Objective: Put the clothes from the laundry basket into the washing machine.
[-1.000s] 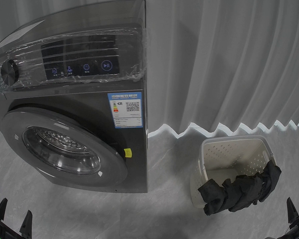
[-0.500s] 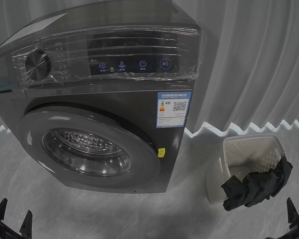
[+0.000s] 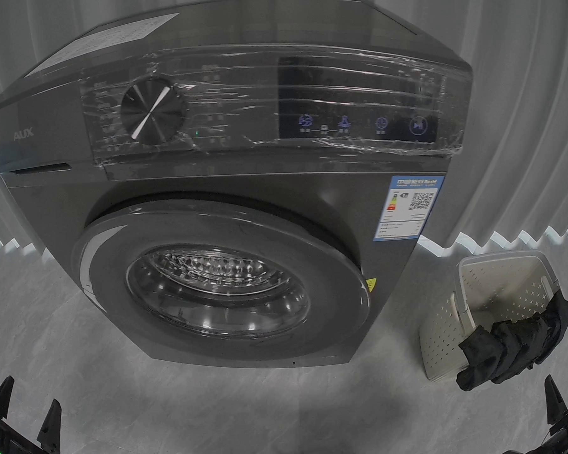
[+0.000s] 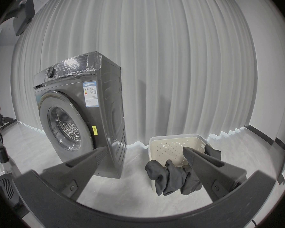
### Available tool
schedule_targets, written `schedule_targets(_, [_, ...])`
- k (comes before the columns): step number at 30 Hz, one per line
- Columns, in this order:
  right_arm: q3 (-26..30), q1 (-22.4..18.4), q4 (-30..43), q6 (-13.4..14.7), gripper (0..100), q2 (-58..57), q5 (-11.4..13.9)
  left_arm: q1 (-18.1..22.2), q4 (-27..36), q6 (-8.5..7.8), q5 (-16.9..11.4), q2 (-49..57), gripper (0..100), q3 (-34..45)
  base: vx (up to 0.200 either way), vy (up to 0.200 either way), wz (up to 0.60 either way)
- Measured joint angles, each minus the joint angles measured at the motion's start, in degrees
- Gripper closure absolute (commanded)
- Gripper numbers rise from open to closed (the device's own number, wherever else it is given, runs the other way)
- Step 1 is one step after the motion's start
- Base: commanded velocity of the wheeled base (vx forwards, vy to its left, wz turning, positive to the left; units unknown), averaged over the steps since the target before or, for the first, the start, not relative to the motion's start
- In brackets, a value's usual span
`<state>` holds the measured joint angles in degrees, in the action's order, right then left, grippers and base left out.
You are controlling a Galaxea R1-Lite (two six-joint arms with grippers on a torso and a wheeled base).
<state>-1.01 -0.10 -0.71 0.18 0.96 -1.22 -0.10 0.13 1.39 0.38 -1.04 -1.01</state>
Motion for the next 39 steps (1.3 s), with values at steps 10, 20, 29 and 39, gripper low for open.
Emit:
schedule_targets(10, [0.0,0.0,0.0,0.0,0,0.0,0.0,0.0,0.0,0.0,0.0,0.0,0,0.0,0.0,0.02,0.0])
schedule_targets(20, [0.0,0.0,0.0,0.0,0,0.0,0.0,0.0,-0.1,0.0,0.0,0.0,0,0.0,-0.12,0.0,0.0])
schedule_targets(29, [0.0,0.0,0.0,0.0,0,0.0,0.0,0.0,0.0,-0.06,0.1,0.0,0,0.0,0.0,0.022,0.0])
schedule_targets(39, [0.0,0.0,0.0,0.0,0,0.0,0.0,0.0,0.0,-0.09,0.0,0.0,0,0.0,0.0,0.2,0.0])
